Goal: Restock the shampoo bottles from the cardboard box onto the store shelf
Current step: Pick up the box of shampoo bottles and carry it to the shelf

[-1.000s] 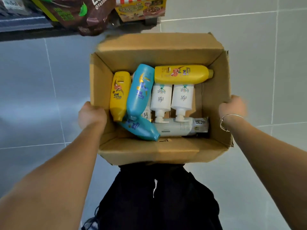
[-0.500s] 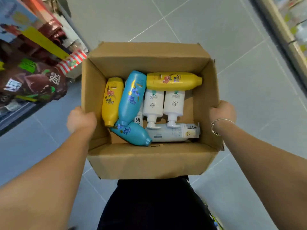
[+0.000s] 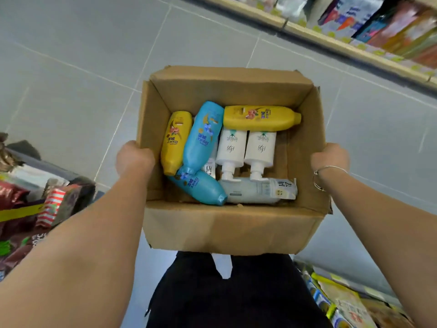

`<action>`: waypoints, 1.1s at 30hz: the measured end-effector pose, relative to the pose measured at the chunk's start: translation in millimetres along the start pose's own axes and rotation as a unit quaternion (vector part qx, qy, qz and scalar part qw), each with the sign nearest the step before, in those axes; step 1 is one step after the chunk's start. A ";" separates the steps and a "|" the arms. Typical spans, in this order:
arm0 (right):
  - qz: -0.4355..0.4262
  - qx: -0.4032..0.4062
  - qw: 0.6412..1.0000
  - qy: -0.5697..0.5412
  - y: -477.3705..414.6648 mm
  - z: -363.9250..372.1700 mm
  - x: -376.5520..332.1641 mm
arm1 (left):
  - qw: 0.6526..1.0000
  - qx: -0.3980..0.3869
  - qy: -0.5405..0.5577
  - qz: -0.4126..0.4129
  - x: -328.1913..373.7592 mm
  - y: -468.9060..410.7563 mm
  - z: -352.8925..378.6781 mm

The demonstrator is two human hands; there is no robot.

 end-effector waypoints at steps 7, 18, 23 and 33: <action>0.065 0.006 0.997 -0.040 -103.4 -89.9 32.8 | 0.993 -0.026 -0.065 0.094 180.5 0.4 51.0; 0.192 0.057 0.970 -0.135 -196.6 -181.8 76.3 | 0.962 -0.067 -0.127 0.234 408.2 6.0 108.2; 0.229 0.061 0.959 -0.155 -238.3 -207.3 83.2 | 0.947 -0.081 -0.153 0.270 491.1 1.2 139.3; 0.282 0.048 0.944 -0.163 -338.2 -249.9 123.8 | 0.931 -0.084 -0.185 0.303 613.7 29.9 213.8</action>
Point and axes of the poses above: each hand's wrist, its own y-axis away from the middle knuckle, its own z-axis out of the palm, x = y × z, the point moved 2 cm from there along -y, towards the middle knuckle, and after that the axes turned 4 degrees about z, right-handed, at the moved point
